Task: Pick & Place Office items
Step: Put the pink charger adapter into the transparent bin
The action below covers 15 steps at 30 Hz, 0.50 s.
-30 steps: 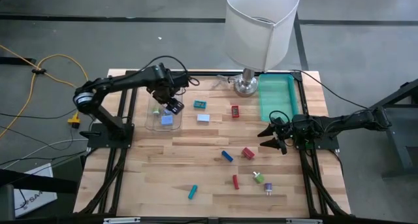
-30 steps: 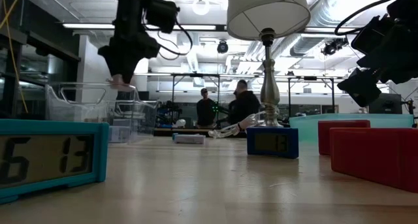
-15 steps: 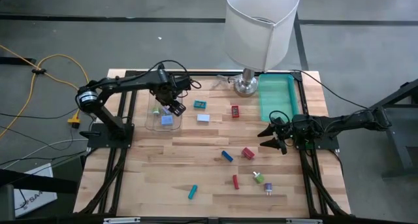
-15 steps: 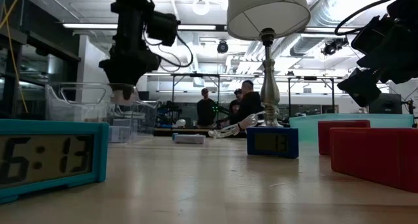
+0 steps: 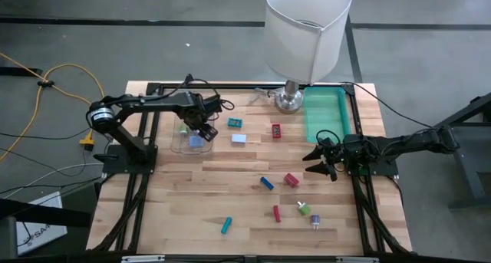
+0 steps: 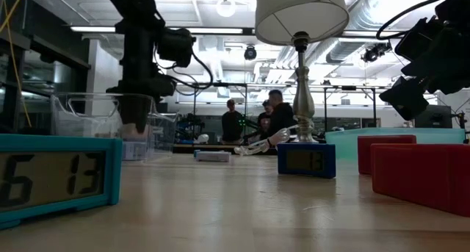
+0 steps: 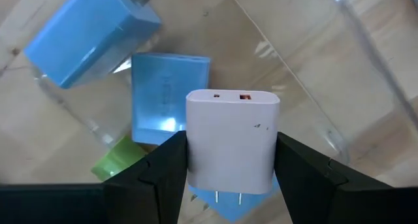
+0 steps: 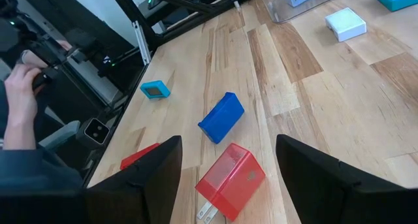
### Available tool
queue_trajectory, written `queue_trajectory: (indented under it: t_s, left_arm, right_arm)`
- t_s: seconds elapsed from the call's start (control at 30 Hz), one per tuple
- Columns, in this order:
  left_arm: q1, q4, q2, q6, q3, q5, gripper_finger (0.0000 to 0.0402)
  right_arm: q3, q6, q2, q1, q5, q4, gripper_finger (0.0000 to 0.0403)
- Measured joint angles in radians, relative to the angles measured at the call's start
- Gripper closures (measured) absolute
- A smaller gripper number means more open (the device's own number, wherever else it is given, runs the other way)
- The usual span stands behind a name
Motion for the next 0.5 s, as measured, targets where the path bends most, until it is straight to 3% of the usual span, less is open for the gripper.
queue_trajectory:
  t_s: [0.5]
  left_arm:
    - [0.000,0.053,-0.001,0.001,-0.040,0.025,0.0196]
  right_arm:
    - [0.000,0.000,0.000,0.000,0.000,0.000,0.0167]
